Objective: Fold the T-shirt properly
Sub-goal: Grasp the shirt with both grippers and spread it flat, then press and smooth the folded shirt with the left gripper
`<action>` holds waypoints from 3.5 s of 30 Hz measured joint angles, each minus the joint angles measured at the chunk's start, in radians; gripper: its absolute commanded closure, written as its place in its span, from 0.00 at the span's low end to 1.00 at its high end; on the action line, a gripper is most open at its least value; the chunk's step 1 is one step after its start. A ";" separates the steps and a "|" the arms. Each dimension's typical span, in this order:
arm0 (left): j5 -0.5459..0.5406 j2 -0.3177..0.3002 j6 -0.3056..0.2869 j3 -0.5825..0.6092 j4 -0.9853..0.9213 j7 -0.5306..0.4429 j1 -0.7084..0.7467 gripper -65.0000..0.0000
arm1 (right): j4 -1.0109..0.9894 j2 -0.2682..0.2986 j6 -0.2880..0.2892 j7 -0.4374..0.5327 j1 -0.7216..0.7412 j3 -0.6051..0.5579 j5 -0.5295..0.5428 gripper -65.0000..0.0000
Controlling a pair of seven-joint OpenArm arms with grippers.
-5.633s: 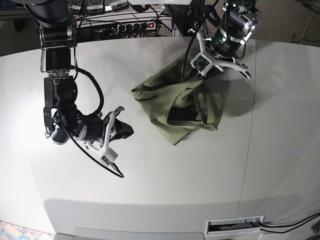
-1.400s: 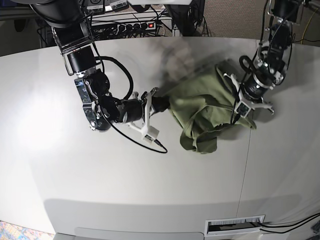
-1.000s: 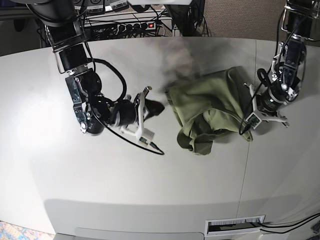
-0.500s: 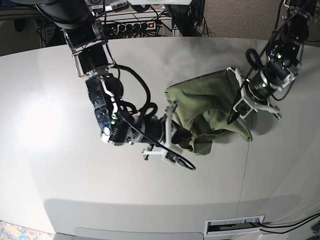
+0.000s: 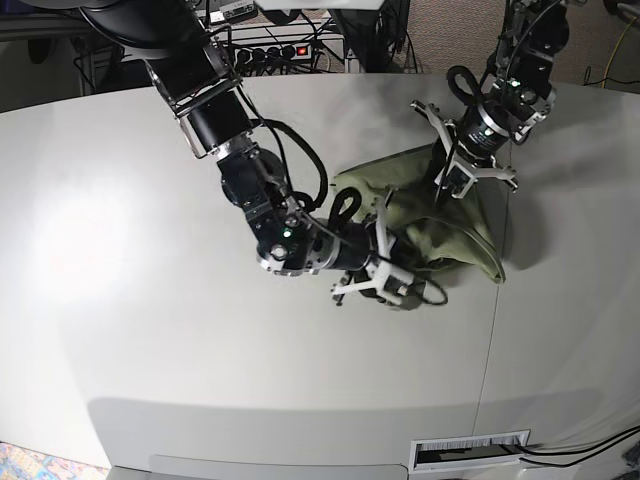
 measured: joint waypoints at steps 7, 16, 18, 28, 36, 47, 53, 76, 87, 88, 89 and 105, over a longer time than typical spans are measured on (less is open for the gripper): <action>0.008 0.016 -0.037 -0.002 -0.055 -0.001 0.002 1.00 | -0.148 -0.005 0.006 0.299 0.041 -0.041 -0.291 1.00; 0.025 0.016 -0.040 -0.003 -0.055 -0.025 0.046 1.00 | -0.356 -0.069 0.009 0.446 0.196 0.021 -0.471 1.00; 0.045 0.016 -0.041 -0.003 -0.053 -0.032 0.055 1.00 | -0.383 -0.081 0.007 0.450 0.230 0.082 -0.481 1.00; 0.212 0.018 -0.048 -0.002 -0.050 -0.064 0.039 1.00 | -0.404 -0.060 0.006 0.299 0.235 0.282 -0.425 1.00; 0.314 -0.080 0.054 -0.001 -0.121 -0.039 -0.068 1.00 | -0.381 0.037 0.003 0.213 0.238 0.285 -0.331 1.00; 0.240 -0.095 0.085 -0.003 -0.372 -0.142 -0.237 1.00 | -0.219 0.147 0.003 0.070 0.196 0.284 -0.101 1.00; 0.126 -0.097 0.086 -0.002 -0.199 0.041 -0.186 1.00 | -0.214 0.146 0.003 0.071 0.179 0.283 -0.101 1.00; -0.043 0.189 -0.022 -0.002 -0.014 0.053 -0.253 1.00 | -0.212 0.144 0.003 -0.006 0.179 0.449 -0.064 1.00; 0.028 0.270 -0.021 0.025 -0.333 -0.023 -0.410 1.00 | -0.212 0.144 0.003 -0.037 0.179 0.451 -0.058 1.00; 0.054 0.270 -0.022 0.037 -0.363 -0.028 -0.425 1.00 | -0.212 0.144 0.003 -0.040 0.179 0.451 -0.059 1.00; 0.086 0.270 -0.023 0.049 -0.396 -0.040 -0.438 1.00 | -0.212 0.144 0.003 -0.044 0.179 0.451 -0.058 1.00; 0.260 0.191 0.003 0.071 -0.600 -0.194 -0.505 1.00 | -0.212 0.154 0.002 -0.091 0.179 0.452 0.019 1.00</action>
